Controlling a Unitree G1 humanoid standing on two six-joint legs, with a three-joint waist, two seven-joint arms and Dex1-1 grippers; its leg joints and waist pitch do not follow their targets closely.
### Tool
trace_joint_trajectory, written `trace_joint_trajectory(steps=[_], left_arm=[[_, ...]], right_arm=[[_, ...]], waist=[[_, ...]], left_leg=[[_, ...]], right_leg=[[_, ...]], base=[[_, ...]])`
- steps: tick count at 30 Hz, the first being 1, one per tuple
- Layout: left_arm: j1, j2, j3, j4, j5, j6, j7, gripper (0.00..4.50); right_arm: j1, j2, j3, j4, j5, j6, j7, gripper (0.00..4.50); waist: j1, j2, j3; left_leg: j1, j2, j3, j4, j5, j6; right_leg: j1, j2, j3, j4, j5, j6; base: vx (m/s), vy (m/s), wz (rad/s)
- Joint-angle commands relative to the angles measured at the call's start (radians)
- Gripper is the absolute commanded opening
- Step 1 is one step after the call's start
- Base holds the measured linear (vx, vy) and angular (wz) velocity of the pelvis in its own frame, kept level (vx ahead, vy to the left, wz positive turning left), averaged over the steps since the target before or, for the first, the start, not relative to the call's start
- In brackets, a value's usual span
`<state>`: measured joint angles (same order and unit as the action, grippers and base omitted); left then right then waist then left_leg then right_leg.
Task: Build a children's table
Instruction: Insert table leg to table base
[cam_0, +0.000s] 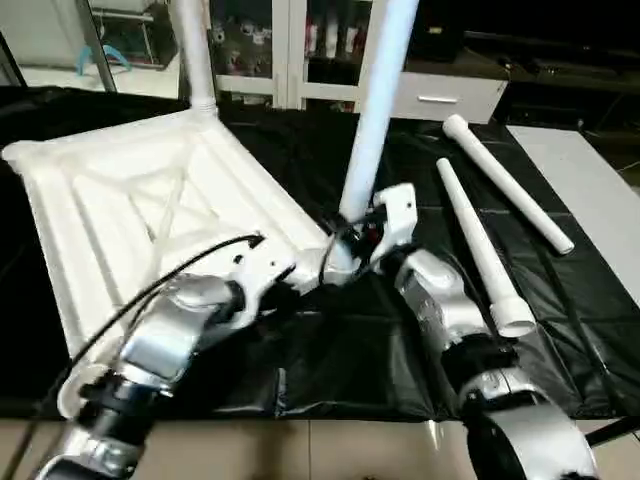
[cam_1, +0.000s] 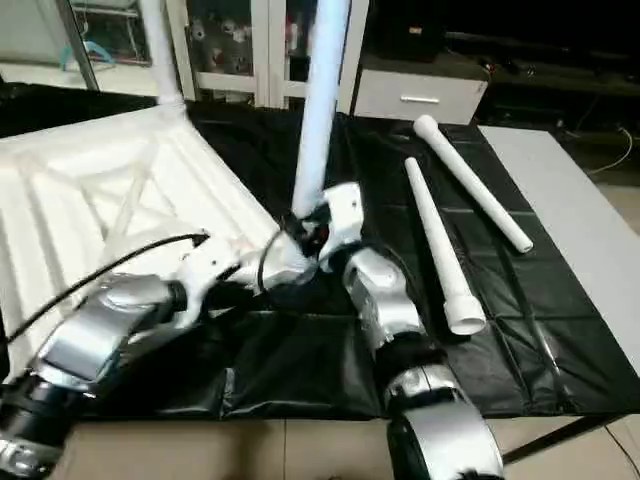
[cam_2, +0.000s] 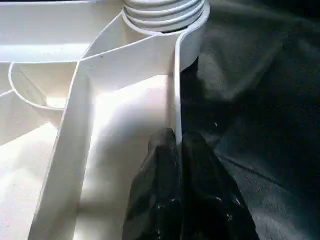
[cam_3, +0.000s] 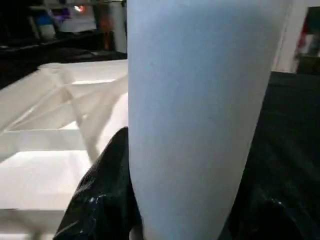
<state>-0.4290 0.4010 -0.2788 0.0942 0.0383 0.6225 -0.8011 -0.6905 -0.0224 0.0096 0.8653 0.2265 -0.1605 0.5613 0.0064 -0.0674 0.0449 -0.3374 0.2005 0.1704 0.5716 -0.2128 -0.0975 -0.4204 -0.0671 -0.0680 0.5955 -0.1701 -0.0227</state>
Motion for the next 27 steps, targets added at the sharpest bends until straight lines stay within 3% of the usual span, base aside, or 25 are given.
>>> trace_joint_trajectory(steps=[1, 6, 10, 16, 20, 22, 27], left_arm=[[-0.009, 0.007, 0.031, -0.027, -0.067, -0.084, -0.088, 0.0], [-0.021, 0.045, 0.042, -0.004, -0.102, -0.139, -0.159, 0.0], [-0.039, 0.093, 0.044, 0.043, -0.151, -0.212, -0.286, 0.0], [-0.054, 0.112, 0.041, 0.07, -0.139, -0.267, -0.309, 0.0], [-0.059, 0.107, 0.046, 0.067, -0.152, -0.266, -0.307, 0.0], [-0.067, 0.093, 0.053, 0.098, -0.148, -0.304, -0.295, 0.0], [-0.071, 0.078, 0.063, 0.109, -0.142, -0.316, -0.277, 0.0]], right_arm=[[0.052, -0.043, -0.002, 0.027, -0.01, 0.037, 0.01, 1.85], [0.087, -0.056, -0.005, -0.01, 0.002, 0.044, 0.062, 1.85], [0.155, -0.095, 0.021, -0.113, 0.02, 0.117, 0.18, 1.85], [0.204, -0.141, 0.059, -0.194, 0.026, 0.178, 0.281, 1.85], [0.231, -0.17, 0.095, -0.21, -0.014, 0.178, 0.307, 1.85], [0.245, -0.185, 0.131, -0.213, -0.074, 0.13, 0.277, 1.85], [0.25, -0.155, 0.089, -0.211, -0.024, 0.153, 0.257, 1.85]], waist=[[0.003, 0.012, -0.048], [0.01, 0.011, -0.048], [0.021, 0.016, -0.046], [0.032, 0.016, -0.047], [0.035, 0.013, -0.047], [0.036, 0.012, -0.046], [0.04, 0.01, -0.043]], left_leg=[[-0.007, 0.03, 0.003, -0.062, -0.105, 0.076], [-0.007, 0.03, 0.006, -0.062, -0.096, 0.079], [-0.002, 0.03, 0.006, -0.063, -0.092, 0.073], [0.001, 0.032, 0.007, -0.065, -0.106, 0.053], [0.0, 0.031, 0.008, -0.063, -0.1, 0.049], [-0.002, 0.029, 0.008, -0.063, -0.1, 0.046], [0.001, 0.031, 0.007, -0.066, -0.146, 0.04]], right_leg=[[0.058, -0.064, 0.05, -0.049, -0.115, -0.255], [0.061, -0.065, 0.053, -0.049, -0.113, -0.257], [0.06, -0.061, 0.053, -0.05, -0.106, -0.249], [0.062, -0.064, 0.055, -0.048, -0.114, -0.245], [0.063, -0.064, 0.056, -0.049, -0.117, -0.243], [0.062, -0.064, 0.055, -0.052, -0.13, -0.237], [0.057, -0.065, 0.057, -0.06, -0.214, -0.212]], base=[[0.0, 0.0, 0.0], [0.0, 0.0, 0.0], [0.0, 0.0, 0.0], [0.0, 0.0, 0.0], [0.0, 0.0, 0.0], [0.0, 0.0, 0.0], [0.0, 0.0, 0.0]])
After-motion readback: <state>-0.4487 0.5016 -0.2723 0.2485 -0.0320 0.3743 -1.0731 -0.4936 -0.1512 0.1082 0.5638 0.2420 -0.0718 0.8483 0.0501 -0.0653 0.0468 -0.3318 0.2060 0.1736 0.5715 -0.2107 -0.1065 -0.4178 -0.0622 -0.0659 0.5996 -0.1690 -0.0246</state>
